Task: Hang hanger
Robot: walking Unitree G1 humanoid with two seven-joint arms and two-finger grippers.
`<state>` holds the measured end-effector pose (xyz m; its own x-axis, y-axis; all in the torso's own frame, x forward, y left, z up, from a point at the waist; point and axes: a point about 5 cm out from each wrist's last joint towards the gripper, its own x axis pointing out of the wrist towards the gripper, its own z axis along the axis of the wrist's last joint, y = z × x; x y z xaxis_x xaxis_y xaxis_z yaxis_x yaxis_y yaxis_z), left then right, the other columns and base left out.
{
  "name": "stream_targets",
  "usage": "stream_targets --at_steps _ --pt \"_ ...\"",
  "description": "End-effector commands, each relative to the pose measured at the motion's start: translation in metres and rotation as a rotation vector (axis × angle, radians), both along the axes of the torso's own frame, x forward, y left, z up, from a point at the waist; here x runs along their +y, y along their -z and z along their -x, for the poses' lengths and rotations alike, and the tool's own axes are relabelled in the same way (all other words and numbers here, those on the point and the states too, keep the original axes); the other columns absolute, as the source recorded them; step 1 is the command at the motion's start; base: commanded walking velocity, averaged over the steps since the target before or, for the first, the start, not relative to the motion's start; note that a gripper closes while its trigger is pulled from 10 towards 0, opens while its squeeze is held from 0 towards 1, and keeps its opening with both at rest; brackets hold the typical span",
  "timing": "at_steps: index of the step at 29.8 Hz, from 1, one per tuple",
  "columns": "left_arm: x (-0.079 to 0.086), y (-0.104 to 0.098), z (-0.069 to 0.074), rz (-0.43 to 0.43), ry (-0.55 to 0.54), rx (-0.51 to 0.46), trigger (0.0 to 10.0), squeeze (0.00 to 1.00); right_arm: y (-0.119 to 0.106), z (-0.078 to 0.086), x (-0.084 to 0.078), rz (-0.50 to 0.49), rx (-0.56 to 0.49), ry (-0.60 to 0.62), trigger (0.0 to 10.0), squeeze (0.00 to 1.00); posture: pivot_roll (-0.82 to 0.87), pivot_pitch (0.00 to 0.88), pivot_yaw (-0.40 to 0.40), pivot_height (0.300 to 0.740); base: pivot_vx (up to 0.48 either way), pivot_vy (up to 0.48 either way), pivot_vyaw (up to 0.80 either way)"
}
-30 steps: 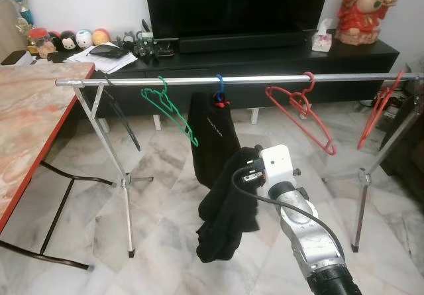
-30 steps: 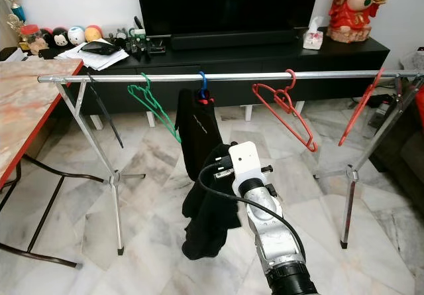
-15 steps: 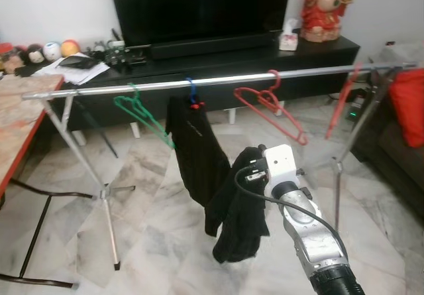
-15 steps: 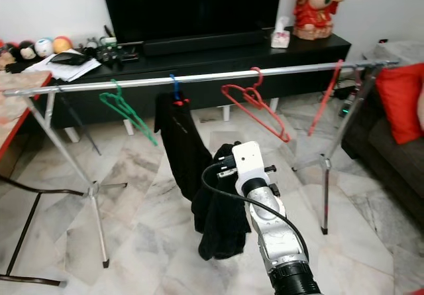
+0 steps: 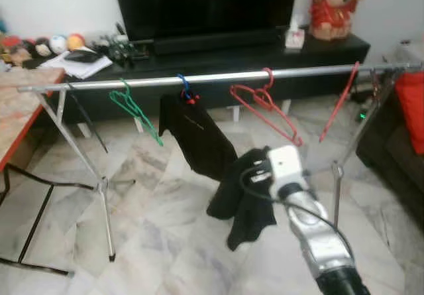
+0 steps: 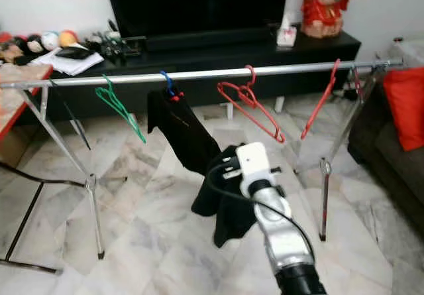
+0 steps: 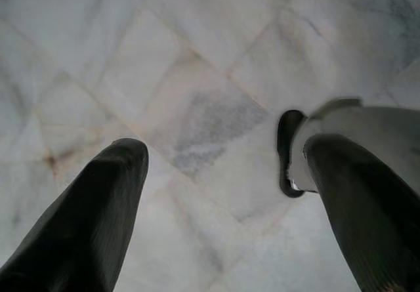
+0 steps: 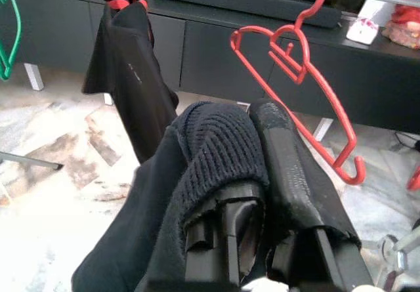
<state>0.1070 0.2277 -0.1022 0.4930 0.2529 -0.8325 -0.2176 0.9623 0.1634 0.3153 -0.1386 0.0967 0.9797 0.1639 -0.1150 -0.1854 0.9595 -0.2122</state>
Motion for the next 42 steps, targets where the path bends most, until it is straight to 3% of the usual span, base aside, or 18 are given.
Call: stream_targets --at_steps 1,42 --pt "0.0046 -0.0004 0.0010 -0.008 -0.002 0.012 10.0 0.00 -0.0087 -0.0024 0.0094 -0.016 -0.037 -0.028 10.0 0.00 -0.14 0.000 0.037 0.740 0.000 -0.296 0.00" --pt "0.0052 -0.0011 -0.0006 -0.008 -0.004 0.005 10.0 0.00 -0.0076 -0.0046 0.0097 -0.012 -0.032 -0.025 10.0 0.00 -0.12 0.000 0.032 0.740 0.000 -0.297 0.00"
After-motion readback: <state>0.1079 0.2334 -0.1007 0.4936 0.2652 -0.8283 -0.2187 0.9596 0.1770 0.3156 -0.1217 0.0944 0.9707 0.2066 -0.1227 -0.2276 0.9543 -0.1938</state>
